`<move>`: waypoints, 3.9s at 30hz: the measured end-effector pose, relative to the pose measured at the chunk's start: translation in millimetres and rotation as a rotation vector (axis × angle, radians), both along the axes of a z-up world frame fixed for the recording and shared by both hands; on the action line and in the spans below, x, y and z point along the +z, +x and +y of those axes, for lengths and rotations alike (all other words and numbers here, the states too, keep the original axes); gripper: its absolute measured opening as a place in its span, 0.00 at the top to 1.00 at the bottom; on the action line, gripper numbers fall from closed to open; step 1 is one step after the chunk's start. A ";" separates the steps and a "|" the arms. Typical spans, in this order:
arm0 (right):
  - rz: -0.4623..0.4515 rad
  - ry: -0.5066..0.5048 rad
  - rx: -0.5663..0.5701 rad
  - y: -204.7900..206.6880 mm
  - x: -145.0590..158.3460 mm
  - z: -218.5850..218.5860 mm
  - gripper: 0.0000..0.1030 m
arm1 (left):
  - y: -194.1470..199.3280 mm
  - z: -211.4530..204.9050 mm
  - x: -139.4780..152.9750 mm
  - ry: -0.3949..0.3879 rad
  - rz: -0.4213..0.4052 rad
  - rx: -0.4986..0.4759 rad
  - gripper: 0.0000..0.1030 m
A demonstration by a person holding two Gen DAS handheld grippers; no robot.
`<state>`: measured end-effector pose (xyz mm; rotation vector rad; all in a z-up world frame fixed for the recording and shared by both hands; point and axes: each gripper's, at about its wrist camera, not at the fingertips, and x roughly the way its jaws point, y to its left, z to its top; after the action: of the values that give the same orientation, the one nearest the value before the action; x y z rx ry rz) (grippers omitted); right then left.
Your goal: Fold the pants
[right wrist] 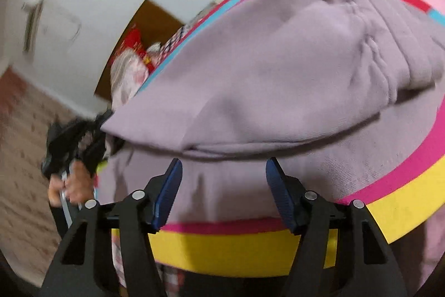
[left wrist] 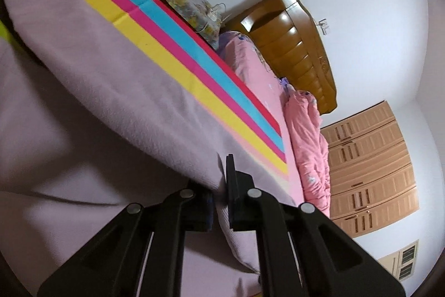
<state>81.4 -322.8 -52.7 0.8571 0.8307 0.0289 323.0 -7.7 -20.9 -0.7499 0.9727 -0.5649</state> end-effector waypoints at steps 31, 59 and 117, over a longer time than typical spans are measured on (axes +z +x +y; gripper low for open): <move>-0.074 0.063 -0.398 -35.3 -26.0 -53.2 0.79 | 21.6 91.9 -72.8 0.012 0.059 0.240 0.88; -0.105 -0.088 -0.106 -30.5 23.6 -132.6 0.87 | -120.0 68.4 -25.4 0.371 -0.166 0.060 0.98; -0.083 -0.011 -0.148 -76.9 -18.7 -124.6 0.86 | -149.4 114.4 5.7 0.240 -0.240 0.257 0.98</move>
<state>4.5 -447.4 -71.4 0.8988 0.6875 -0.0695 173.6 106.7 -15.2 -0.5658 0.6934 -0.2987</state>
